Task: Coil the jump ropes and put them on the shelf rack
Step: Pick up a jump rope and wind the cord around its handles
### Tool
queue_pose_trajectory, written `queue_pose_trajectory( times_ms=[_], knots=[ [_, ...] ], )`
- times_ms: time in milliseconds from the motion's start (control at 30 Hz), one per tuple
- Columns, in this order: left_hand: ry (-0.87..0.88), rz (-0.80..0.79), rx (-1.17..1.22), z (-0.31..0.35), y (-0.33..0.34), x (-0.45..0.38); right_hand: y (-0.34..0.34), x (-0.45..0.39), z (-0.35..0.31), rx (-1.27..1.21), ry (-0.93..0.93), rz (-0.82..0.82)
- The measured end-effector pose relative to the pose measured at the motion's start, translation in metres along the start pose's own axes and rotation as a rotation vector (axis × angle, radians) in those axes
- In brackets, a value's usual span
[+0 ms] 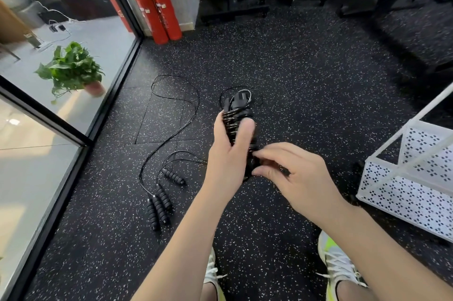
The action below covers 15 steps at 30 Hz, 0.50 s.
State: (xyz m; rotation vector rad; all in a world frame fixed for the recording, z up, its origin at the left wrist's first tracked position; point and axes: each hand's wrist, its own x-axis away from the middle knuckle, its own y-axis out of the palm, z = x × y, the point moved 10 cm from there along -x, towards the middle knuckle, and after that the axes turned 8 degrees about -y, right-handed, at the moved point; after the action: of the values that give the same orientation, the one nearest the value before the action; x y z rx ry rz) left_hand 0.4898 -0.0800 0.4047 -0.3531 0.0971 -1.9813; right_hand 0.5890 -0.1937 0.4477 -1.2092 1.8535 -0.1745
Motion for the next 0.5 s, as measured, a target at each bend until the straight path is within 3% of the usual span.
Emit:
queue_pose_trajectory(
  times_ms=[200, 333, 500],
  knots=[
    [-0.072, -0.199, 0.193, -0.007, 0.006, -0.003, -0.007, 0.002, 0.006, -0.055, 0.083, 0.042],
    [-0.093, -0.212, 0.339, -0.009, 0.003, -0.003, -0.011, -0.004, 0.0, 0.012, -0.036, 0.083],
    [-0.1, -0.247, 0.454, -0.005, 0.015, 0.004, -0.012, -0.001, -0.001, -0.018, -0.044, 0.117]
  ],
)
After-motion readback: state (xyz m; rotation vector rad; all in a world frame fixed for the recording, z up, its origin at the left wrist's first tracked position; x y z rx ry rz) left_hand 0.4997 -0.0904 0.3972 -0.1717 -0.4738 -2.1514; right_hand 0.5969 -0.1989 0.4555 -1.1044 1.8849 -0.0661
